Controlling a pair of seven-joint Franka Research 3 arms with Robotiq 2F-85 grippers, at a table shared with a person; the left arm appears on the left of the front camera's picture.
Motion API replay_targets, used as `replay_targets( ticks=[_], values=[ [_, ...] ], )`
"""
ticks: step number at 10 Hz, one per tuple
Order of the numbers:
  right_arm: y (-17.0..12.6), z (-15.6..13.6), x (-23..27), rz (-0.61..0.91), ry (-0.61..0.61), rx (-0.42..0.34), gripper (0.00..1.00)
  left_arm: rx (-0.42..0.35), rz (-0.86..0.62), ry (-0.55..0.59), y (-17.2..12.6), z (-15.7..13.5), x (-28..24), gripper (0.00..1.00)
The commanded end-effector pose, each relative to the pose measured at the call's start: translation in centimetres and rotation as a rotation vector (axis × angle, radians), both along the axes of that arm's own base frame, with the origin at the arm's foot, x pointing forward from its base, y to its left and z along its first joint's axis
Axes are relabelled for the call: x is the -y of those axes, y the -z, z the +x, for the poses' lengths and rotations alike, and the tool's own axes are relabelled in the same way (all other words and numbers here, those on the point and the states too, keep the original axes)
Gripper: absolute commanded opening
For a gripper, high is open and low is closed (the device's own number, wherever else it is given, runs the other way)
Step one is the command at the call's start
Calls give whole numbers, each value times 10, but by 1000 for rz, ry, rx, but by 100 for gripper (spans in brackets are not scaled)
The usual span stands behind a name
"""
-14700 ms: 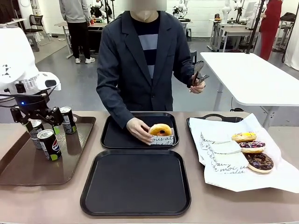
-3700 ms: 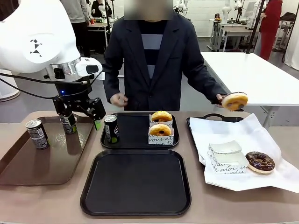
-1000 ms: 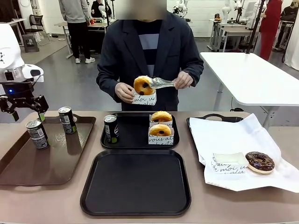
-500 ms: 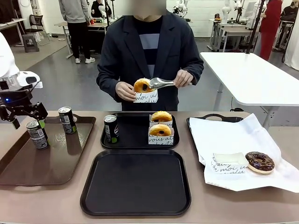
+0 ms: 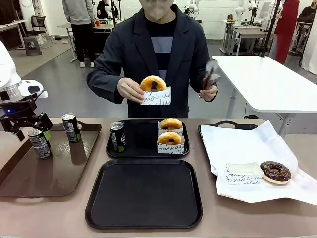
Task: Set up donuts and drinks on trays.
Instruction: Pick up one Pepsi coke from the Handle tray and place it on the Flat Tray without a Pepsi coke.
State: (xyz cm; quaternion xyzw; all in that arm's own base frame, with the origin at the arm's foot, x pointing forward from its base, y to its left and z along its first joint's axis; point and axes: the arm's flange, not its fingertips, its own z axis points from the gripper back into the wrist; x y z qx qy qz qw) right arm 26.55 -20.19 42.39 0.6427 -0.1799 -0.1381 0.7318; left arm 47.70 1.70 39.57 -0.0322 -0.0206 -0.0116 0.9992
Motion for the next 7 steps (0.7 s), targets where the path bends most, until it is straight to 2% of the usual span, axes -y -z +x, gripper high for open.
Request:
replay_targets(
  ticks=[1,7],
  values=[
    [0,2,1,13,6,30,100,23,-25,23,9,5,-1,100],
    [0,2,1,13,6,30,100,12,20,44,20,13,10,100]
  ],
)
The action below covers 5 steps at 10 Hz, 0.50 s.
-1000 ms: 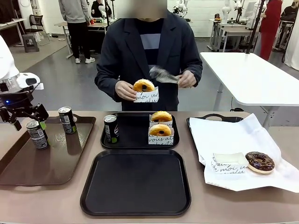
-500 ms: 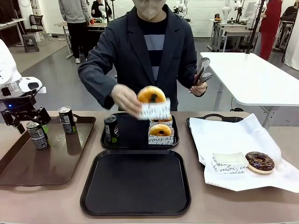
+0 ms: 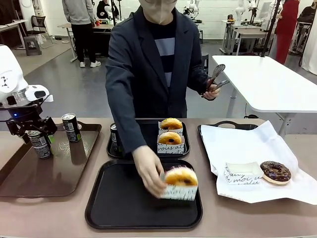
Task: Set up donuts and drinks on trays.
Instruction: Pick up one Pepsi coke from the Handle tray and place it on the Flat Tray without a Pepsi coke.
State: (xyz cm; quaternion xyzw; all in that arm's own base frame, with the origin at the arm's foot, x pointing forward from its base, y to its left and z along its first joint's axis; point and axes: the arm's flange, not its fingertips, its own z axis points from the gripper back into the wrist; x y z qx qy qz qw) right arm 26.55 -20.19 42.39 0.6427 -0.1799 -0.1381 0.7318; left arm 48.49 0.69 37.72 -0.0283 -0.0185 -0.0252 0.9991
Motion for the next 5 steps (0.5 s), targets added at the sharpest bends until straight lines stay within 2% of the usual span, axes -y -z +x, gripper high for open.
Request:
replay_targets(
  ticks=[1,2,3,4,5],
  values=[
    [0,2,1,13,6,30,100,18,13,15,2,5,-2,100],
    [0,2,1,13,6,30,100,18,17,12,2,5,-2,100],
    [0,2,1,13,6,30,100,17,26,22,3,5,-2,44],
    [0,2,1,13,6,30,100,16,29,20,3,4,-1,44],
    [0,2,1,13,6,30,100,15,31,17,2,4,-1,0]
  ],
)
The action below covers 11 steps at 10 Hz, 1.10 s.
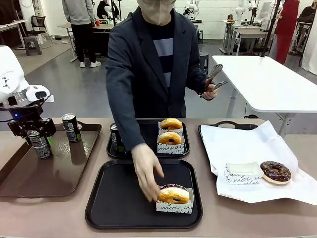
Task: Set up donuts and drinks on trays.
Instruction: Pick up one Pepsi coke from the Handle tray and place it on the Flat Tray without a Pepsi coke.
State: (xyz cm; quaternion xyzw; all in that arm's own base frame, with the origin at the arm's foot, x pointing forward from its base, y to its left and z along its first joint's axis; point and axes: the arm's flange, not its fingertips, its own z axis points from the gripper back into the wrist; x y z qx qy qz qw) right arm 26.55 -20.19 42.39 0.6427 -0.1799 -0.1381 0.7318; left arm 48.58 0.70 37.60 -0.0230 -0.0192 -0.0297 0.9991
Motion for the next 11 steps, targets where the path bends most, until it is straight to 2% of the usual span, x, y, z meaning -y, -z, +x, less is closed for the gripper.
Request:
replay_targets(
  ticks=[1,2,3,5,6,7,8,9,11],
  values=[
    [0,2,1,13,6,30,100,12,24,1,1,2,-1,0],
    [0,2,1,13,6,30,100,12,28,-4,0,2,-1,0],
    [0,2,1,13,6,30,100,11,30,-7,0,2,-1,18],
    [0,2,1,13,6,30,100,10,36,-10,-2,0,0,0],
    [0,2,1,13,6,30,100,10,34,-16,-9,-1,1,0],
    [0,2,1,13,6,30,100,-2,53,-26,-28,-4,6,0],
    [0,2,1,13,6,30,100,-58,74,-34,-58,-16,16,0],
    [0,2,1,13,6,30,100,-11,99,-15,-89,-30,27,0],
    [0,2,1,13,6,30,100,0,118,-11,-133,-54,44,0]
  ],
)
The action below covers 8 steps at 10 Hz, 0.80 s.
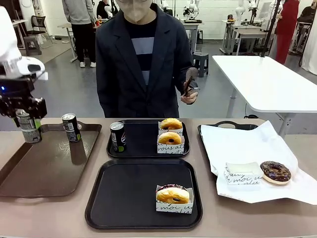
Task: Set up donuts and drinks on trays.
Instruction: Pick up one Pepsi coke from the Handle tray and place it on the Flat Tray without a Pepsi coke.
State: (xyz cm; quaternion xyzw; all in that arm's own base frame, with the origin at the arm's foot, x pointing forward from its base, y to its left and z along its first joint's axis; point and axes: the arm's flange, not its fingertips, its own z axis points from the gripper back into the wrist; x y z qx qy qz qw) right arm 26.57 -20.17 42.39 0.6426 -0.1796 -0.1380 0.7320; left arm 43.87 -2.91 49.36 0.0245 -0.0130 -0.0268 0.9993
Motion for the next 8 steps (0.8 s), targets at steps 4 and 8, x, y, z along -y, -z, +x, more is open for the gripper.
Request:
replay_targets(
  ticks=[4,8],
  values=[
    [0,2,1,13,7,30,100,23,7,-95,-24,-7,0,0],
    [0,2,1,13,7,30,100,31,8,13,-41,-24,17,0]
  ],
)
